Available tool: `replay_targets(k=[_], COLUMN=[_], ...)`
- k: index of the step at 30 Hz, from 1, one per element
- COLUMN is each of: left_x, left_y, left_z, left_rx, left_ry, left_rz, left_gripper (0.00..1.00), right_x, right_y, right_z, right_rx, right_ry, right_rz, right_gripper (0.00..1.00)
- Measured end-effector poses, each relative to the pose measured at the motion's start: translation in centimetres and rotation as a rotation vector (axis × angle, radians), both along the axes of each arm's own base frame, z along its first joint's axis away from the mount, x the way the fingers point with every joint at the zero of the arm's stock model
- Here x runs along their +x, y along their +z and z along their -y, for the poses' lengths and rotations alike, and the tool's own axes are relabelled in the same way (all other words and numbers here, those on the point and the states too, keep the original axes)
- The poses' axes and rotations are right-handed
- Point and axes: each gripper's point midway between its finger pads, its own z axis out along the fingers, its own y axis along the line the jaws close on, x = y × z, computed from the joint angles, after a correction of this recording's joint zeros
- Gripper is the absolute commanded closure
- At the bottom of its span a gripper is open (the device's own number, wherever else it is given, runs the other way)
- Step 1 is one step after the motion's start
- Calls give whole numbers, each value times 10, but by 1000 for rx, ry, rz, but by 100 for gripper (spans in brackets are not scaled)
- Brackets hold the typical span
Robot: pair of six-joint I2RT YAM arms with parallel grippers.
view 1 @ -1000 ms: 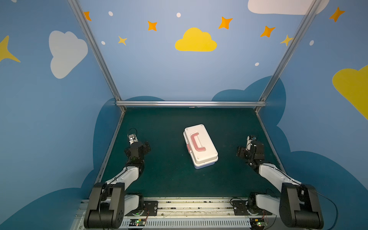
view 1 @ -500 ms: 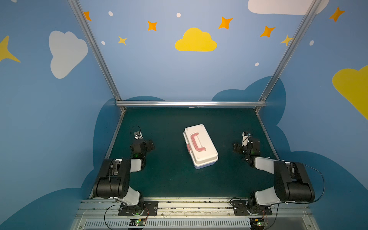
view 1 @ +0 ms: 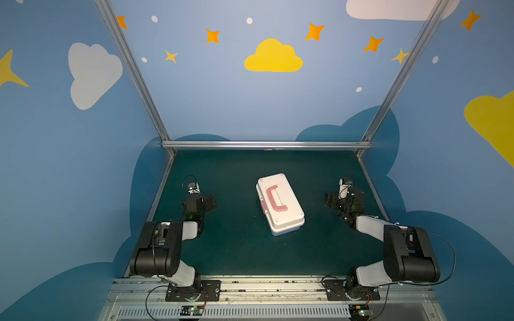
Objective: Pack the tool kit
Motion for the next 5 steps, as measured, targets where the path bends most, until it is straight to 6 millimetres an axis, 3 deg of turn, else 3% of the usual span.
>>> replay_targets(k=[5], left_x=[0], left_y=[0], left_z=[0], left_rx=[0], left_ry=[0], left_rz=[0], left_gripper=[0], right_x=[0], right_y=[0], right_z=[0], right_rx=[0], right_ry=[0], right_rz=[-2], right_gripper=[9])
